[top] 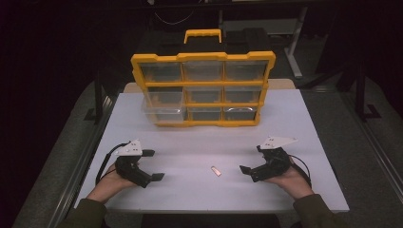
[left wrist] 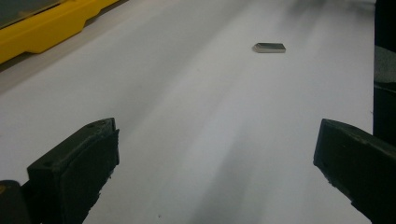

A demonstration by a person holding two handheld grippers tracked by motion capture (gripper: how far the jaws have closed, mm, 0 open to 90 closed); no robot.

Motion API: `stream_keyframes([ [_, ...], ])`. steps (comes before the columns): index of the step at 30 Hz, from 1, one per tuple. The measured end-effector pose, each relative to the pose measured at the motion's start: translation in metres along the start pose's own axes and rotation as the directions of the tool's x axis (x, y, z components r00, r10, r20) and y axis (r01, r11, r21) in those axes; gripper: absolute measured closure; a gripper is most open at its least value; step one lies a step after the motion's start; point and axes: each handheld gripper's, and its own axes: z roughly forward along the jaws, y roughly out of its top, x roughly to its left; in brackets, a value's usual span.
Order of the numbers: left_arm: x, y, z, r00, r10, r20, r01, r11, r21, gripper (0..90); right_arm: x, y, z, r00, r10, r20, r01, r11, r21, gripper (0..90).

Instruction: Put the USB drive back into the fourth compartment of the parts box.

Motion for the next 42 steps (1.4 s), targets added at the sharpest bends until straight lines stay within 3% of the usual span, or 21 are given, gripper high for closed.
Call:
stream_keyframes([
  [42,0.001,0.000,-0.001,0.9999,-0.009,0.006,0.009,0.9998,-0.017,0.0,0.006,0.026,0.022,0.9982,-0.018,-0.057,0.018,1.000,0.001,0.0],
])
